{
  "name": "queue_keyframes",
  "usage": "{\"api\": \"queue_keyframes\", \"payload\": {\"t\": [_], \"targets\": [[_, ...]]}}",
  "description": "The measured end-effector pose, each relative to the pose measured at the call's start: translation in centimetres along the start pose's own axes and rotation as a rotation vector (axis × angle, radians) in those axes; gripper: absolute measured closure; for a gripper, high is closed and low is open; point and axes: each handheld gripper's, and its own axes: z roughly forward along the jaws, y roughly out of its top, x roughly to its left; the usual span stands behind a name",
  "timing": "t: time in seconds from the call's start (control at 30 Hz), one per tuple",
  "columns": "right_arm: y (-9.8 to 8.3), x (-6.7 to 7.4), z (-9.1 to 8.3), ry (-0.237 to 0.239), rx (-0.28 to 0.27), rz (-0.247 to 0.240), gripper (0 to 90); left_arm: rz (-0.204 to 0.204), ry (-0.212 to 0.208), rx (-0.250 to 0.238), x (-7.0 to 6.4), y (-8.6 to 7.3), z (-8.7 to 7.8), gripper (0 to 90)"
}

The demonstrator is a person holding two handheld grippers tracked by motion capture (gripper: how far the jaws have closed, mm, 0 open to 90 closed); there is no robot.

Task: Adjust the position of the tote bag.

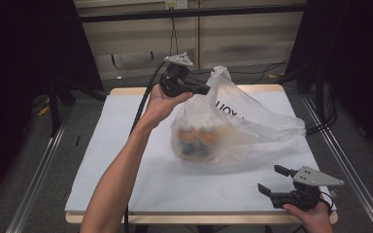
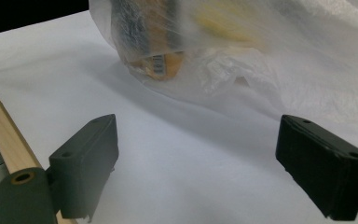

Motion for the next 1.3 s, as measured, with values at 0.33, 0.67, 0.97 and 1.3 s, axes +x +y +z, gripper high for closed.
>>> {"api": "queue_keyframes", "payload": {"t": [0.33,0.67,0.97,1.3], "targets": [[0.0,0.0,0.0,-0.003,0.001,0.004,12.7,0.001,0.025,-0.039,0.2,-1.1,-3.0,90.0],[0.1,-0.2,0.0,-0.007,-0.013,0.017,12.7,0.017,0.039,-0.090,-0.5,-1.7,-6.0,90.0],[1.7,-0.9,0.1,-0.025,-0.044,-0.001,15.2,-0.006,0.055,-0.135,-0.2,-3.3,-7.7,90.0],[5.5,-3.5,0.2,-0.067,-0.089,-0.033,26.9,-0.004,0.083,-0.157,-0.8,-4.8,-9.7,90.0]]}}
